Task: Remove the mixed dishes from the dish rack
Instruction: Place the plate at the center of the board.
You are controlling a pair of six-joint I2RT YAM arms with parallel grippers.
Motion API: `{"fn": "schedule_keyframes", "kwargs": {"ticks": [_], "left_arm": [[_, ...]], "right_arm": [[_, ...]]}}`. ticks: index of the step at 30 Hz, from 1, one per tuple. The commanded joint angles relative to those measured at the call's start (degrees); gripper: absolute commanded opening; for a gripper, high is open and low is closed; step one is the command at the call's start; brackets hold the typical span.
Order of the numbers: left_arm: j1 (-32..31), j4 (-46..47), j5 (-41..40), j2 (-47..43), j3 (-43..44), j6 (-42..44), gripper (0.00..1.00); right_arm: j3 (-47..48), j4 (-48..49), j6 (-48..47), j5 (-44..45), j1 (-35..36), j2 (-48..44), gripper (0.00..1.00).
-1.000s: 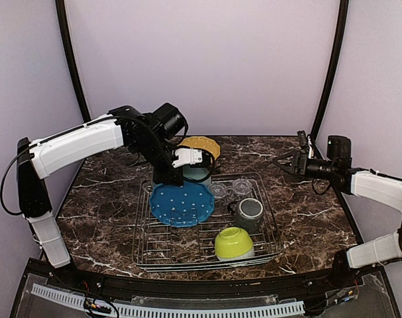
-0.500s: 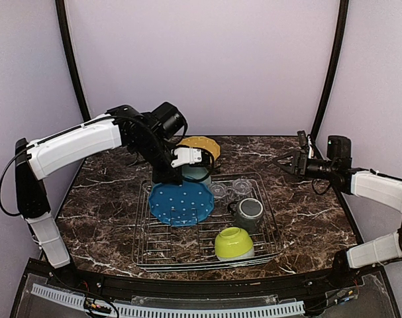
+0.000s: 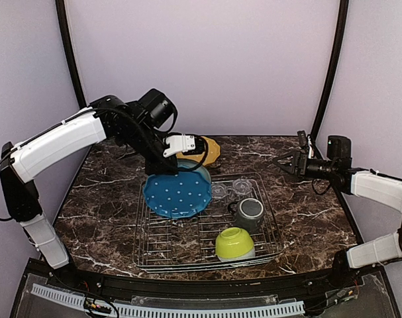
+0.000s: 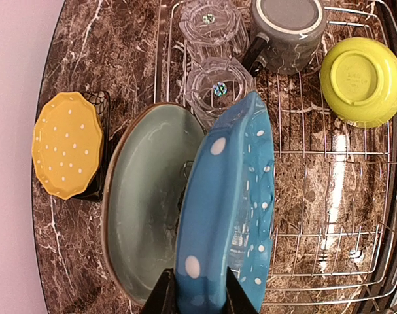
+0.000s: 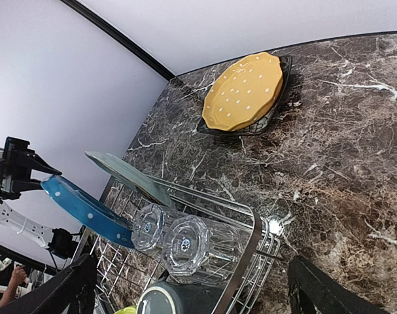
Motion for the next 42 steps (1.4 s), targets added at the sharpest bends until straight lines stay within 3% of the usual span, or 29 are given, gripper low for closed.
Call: {"fn": "schedule_keyframes", "kwargs": {"ticks": [1, 12, 20, 33, 42], "left_arm": [[-0.61, 1.49, 6.43, -7.64, 4.03, -3.58, 0.01], [-0.61, 2.80, 11.53, -9.57, 4.35, -5.12, 0.01], [0.66, 9.65, 11.96, -10.99, 4.40, -11.23, 0.01], [14.65, 24.04, 21.72, -10.89, 2.85, -27.37, 0.01], [26.41, 38.50, 20.49, -6.80, 2.18, -48.50, 0.01]], "right_arm": [[0.04, 1.46, 0.07, -0.12, 0.30, -0.03, 0.99], [-0.16, 1.54, -0.06, -0.03, 0.31, -0.09, 0.99], [0.01, 1.73, 0.08, -0.11, 0.30, 0.14, 0.99], [0.01, 1.93, 0.06, -0.20, 0.26, 0.45, 0.99], [0.23, 2.14, 0.17, -0.15, 0.31, 1.08, 0.99]]}}
